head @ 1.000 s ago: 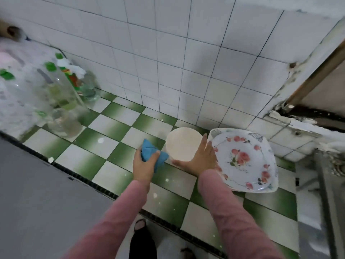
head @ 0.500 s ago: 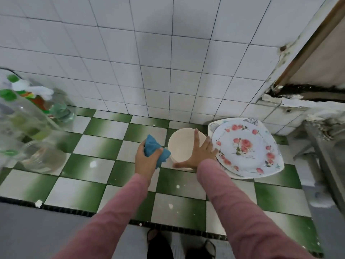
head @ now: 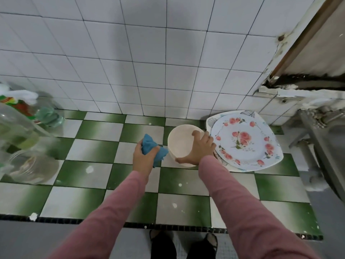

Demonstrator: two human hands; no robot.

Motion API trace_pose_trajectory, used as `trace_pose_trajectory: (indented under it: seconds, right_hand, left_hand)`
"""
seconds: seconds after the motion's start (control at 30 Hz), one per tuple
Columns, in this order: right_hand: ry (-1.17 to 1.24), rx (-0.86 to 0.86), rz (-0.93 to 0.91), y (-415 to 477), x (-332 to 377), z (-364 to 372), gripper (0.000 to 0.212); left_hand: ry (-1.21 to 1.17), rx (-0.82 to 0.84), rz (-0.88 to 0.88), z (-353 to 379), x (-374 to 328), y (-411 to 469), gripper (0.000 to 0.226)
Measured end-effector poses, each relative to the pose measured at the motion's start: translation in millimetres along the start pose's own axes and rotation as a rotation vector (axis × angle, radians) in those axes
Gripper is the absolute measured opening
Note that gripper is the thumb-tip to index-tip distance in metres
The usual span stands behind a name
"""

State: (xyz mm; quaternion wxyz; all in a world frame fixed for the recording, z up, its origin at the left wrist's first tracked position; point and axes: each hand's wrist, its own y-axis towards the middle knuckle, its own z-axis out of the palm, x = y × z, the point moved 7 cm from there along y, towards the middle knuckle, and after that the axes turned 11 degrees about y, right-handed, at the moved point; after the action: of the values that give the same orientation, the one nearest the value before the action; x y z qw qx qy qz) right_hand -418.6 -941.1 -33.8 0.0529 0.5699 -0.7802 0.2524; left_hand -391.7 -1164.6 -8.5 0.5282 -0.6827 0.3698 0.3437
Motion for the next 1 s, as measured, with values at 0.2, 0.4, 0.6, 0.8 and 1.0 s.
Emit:
trace_pose_trajectory:
  seconds: [0.2,0.4,0.6,0.8,1.0]
  right_hand:
    - [0.065,-0.082,-0.016,-1.4,1.0,-4.4,0.118]
    - [0.127,-0.124,-0.08,-3.0,2.5,-16.7,0.113]
    - [0.197,-0.17,-0.146,-8.8,6.6,-30.7,0.112]
    - [0.223,-0.247,-0.271,-13.5,18.9,-56.7,0.107]
    - [0.054,-0.168,-0.282,-13.8,22.0,-71.0,0.115]
  left_hand:
    - [0.031,-0.044,-0.023,2.3,-2.9,6.0,0.061]
    - [0.012,-0.085,-0.035,12.0,-4.3,9.3,0.062]
    - [-0.008,-0.133,-0.049,25.6,-17.0,9.6,0.069]
    - [0.045,-0.129,-0.033,41.8,-31.5,9.0,0.08]
    - [0.046,-0.15,-0.049,48.2,-35.6,8.1,0.061]
